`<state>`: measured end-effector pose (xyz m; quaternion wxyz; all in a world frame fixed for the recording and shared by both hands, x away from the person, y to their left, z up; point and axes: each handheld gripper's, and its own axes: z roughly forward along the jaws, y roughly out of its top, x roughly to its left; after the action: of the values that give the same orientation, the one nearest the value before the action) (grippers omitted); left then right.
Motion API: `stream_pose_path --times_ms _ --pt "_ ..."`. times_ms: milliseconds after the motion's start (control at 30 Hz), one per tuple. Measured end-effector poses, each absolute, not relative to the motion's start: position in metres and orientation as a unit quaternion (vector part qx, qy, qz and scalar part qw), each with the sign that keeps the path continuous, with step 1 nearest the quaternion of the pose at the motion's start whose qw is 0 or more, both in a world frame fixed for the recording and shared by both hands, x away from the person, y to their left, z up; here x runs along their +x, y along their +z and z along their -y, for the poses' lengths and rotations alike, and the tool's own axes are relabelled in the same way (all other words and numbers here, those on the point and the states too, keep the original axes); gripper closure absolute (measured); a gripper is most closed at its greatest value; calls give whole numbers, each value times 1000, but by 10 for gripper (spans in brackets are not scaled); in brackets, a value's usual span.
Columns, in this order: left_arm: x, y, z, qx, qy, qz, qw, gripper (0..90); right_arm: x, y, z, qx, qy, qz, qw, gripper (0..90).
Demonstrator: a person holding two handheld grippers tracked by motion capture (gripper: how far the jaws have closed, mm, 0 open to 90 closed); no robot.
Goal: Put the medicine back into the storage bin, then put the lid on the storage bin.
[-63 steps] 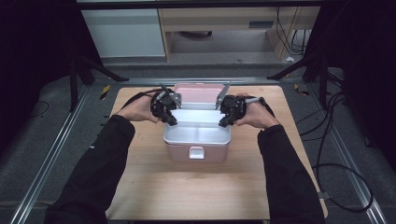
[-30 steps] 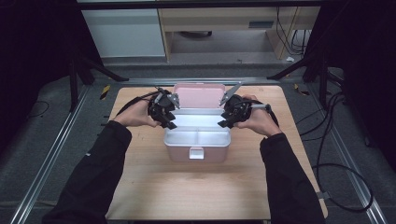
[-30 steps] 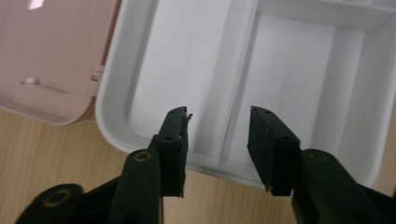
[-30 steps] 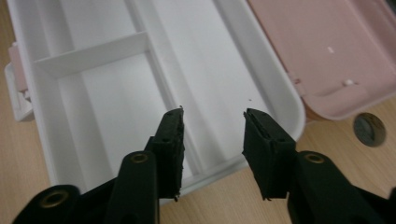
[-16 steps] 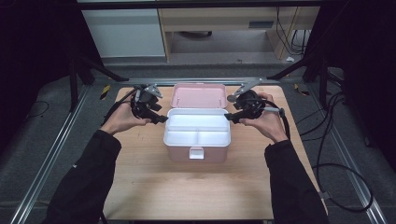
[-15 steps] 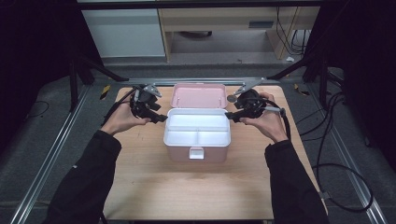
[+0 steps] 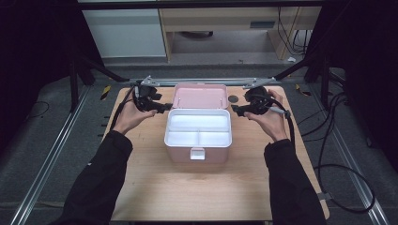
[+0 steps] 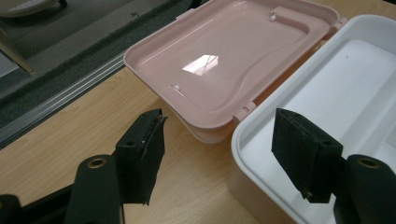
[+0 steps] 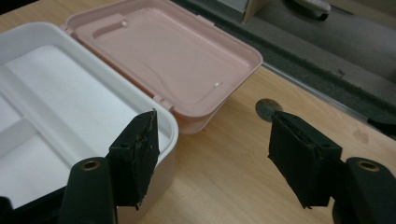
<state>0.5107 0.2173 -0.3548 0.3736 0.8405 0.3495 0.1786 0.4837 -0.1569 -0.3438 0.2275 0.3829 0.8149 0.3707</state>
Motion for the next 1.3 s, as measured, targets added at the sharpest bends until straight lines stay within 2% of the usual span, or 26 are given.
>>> stream_pose_path --times_ms 300,467,967,1133,1233,1300 --pt "525 -358 -217 826 180 -363 391 355 498 -349 158 421 400 -776 247 277" --pt "533 -366 -214 824 176 -367 394 357 508 -356 156 433 414 -761 249 278" --pt "557 -386 -217 799 172 -393 420 270 537 -373 146 444 412 -756 246 283" --pt "565 -388 -215 809 166 -398 400 298 549 -375 137 444 422 -755 234 282" --pt "567 -387 -212 808 160 -400 403 271 556 -382 131 445 418 -761 221 285" --pt "568 -389 -210 809 152 -400 402 312 560 -388 126 441 416 -767 211 284"
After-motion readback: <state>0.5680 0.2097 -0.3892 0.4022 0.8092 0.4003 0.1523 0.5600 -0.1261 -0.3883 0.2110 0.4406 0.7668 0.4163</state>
